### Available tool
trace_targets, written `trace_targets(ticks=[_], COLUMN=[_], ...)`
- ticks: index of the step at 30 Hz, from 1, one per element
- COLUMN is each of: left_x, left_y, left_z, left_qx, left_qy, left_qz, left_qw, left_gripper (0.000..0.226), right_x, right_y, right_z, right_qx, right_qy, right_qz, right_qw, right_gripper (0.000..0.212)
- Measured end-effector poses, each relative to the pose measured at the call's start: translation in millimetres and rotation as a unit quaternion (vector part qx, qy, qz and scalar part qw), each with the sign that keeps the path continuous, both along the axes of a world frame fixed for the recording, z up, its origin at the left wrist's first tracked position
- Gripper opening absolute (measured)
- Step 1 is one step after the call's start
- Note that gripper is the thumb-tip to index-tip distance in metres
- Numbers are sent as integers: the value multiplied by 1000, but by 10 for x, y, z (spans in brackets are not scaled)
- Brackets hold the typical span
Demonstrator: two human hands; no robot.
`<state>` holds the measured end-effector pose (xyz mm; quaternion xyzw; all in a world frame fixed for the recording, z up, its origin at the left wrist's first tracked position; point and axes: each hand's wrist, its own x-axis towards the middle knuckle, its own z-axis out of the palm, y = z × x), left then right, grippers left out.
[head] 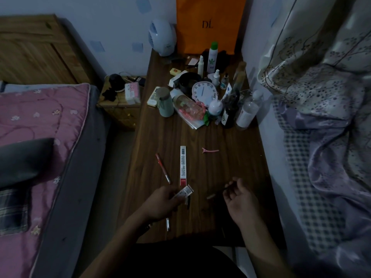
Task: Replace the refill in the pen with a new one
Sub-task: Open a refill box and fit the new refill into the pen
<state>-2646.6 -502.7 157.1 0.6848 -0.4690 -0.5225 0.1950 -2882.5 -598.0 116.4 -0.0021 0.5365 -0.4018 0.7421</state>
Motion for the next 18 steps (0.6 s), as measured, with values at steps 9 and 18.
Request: trace_targets(ticks=[9,18], left_x=[-235,-458], left_y=[44,70], left_z=[-363,-714], left_qx=[45,38], left_qy=[38,-7], left_qz=[166,182], left_qw=[984,982], left_gripper=[23,22], right_x=[-208,-304], right_y=[-34,161], right_z=[-80,-171], right_qx=[-15,-52], right_qy=[131,272], right_qz=[39,149], right_qw=[990,949], right_gripper=[22,27])
